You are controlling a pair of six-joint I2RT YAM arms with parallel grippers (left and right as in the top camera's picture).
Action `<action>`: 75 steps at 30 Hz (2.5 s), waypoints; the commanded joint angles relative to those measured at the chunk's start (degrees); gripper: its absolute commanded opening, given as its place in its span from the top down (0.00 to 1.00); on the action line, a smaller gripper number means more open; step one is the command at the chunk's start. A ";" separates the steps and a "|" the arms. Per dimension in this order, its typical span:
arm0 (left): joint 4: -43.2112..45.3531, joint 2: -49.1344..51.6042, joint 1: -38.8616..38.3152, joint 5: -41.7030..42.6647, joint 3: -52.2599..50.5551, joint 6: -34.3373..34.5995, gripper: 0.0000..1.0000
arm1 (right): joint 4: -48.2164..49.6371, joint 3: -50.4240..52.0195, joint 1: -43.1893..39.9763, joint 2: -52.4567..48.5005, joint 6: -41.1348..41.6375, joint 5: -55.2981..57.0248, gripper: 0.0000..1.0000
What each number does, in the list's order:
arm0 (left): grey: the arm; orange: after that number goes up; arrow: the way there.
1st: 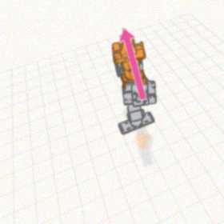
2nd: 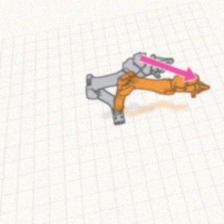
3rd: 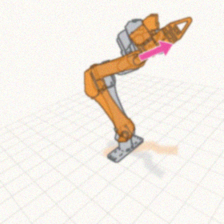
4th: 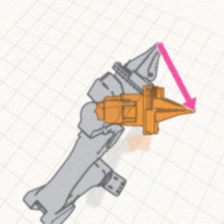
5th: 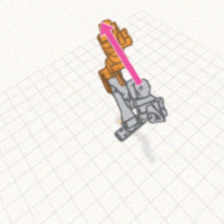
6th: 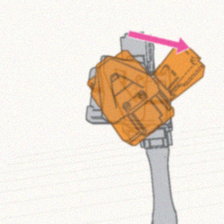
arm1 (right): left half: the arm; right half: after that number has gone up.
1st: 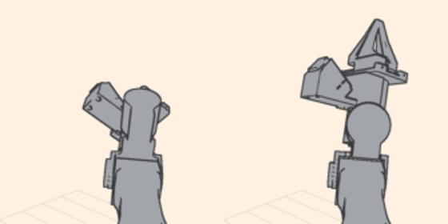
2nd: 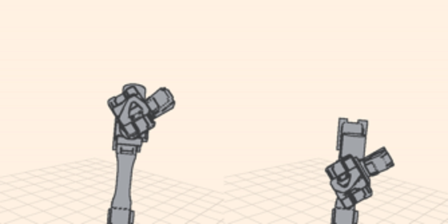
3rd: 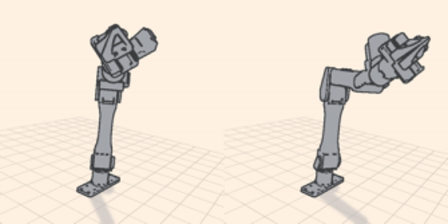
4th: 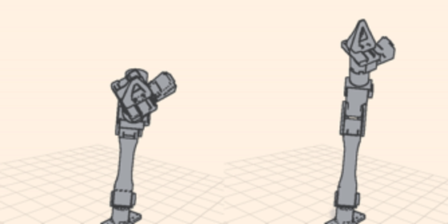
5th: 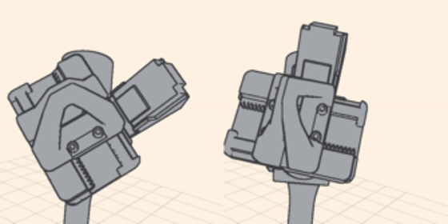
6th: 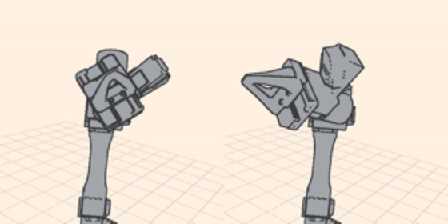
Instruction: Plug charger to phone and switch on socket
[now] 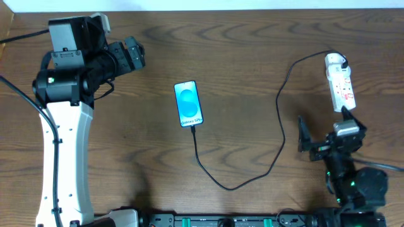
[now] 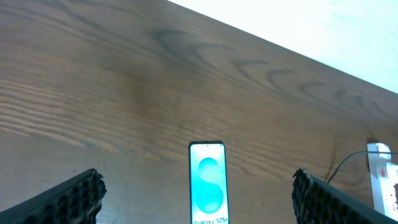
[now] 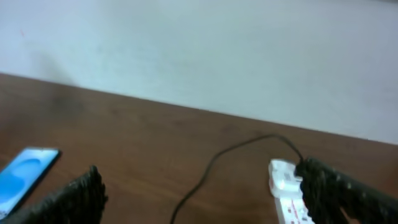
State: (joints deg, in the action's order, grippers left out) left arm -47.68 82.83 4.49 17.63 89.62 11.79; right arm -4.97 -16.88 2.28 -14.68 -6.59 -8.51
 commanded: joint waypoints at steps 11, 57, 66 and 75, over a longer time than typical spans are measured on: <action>-0.09 -0.42 0.26 -0.37 0.07 -0.33 0.02 | 5.05 16.61 0.00 14.40 -0.79 0.02 0.01; 2.45 -11.72 0.26 -9.88 -6.78 -0.87 0.02 | 1.33 16.57 0.07 14.34 3.32 -0.15 0.01; 25.77 -32.87 0.09 -9.94 -35.91 -3.21 0.02 | 1.33 16.57 0.07 14.34 3.32 -0.15 0.01; 41.68 -52.76 -2.67 -9.99 -58.71 -9.44 0.02 | 1.33 16.57 0.07 14.34 3.32 -0.15 0.01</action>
State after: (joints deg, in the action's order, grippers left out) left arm -8.29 36.21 2.81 8.60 36.49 6.24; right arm -3.44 -0.47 2.28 -0.69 -3.95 -8.51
